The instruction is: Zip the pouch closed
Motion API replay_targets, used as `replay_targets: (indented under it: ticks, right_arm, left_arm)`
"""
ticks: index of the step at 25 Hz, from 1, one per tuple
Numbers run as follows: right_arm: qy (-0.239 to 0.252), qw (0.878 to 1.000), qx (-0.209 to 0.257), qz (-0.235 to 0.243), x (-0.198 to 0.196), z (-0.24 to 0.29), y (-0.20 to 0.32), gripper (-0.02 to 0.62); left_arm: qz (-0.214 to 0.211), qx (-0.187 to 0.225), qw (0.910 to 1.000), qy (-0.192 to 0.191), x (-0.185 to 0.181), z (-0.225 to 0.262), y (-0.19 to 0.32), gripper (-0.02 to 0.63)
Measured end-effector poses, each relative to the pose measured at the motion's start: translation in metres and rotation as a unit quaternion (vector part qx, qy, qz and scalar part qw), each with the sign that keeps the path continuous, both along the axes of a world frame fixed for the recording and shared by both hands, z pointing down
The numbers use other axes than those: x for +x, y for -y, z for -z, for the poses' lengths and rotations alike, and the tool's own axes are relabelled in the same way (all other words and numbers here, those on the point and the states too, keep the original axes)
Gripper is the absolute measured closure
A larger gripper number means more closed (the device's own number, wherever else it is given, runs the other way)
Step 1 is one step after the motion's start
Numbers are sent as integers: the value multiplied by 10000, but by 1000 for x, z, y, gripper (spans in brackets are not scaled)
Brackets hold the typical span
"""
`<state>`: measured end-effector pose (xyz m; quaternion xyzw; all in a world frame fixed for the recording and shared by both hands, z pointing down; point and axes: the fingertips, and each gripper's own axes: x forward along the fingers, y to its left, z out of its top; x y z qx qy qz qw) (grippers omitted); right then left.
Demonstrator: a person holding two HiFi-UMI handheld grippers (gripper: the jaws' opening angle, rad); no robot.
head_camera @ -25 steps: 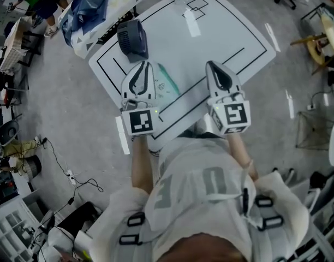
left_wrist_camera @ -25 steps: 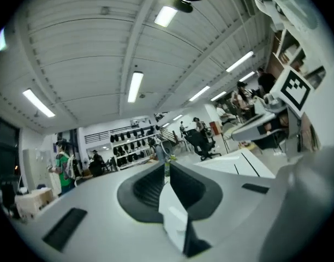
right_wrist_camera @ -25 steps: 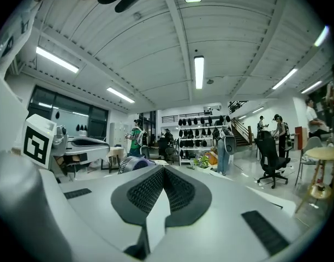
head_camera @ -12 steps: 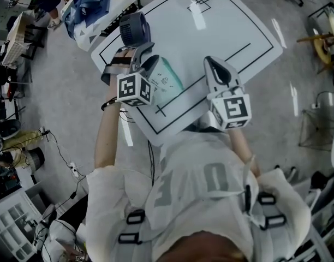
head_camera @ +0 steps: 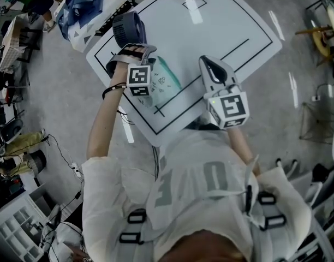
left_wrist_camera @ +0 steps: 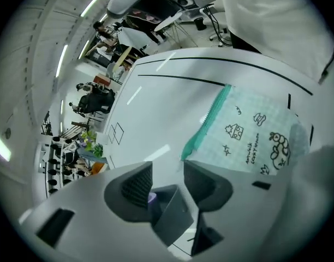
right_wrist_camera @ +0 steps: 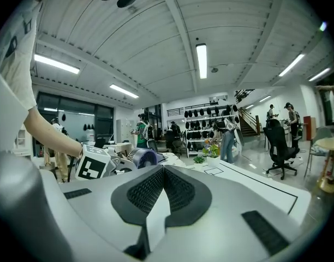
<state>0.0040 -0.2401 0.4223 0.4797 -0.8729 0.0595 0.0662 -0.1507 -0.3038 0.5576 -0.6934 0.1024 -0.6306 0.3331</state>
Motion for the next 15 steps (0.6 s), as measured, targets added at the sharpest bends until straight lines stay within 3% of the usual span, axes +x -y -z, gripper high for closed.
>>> replay_targets:
  ticks: [4, 8, 15]
  right_arm:
    - [1, 9999, -103, 5, -1, -3, -1, 588]
    - [92, 9997, -214, 73, -9, -8, 5, 588]
    - [105, 9995, -298, 25, -5, -16, 6, 588]
  left_arm:
    - [-87, -127, 9992, 369, -2, -21, 4, 433]
    - [-186, 91, 9979, 608, -6, -35, 11, 523]
    - [128, -139, 9968, 777, -5, -58, 10, 523]
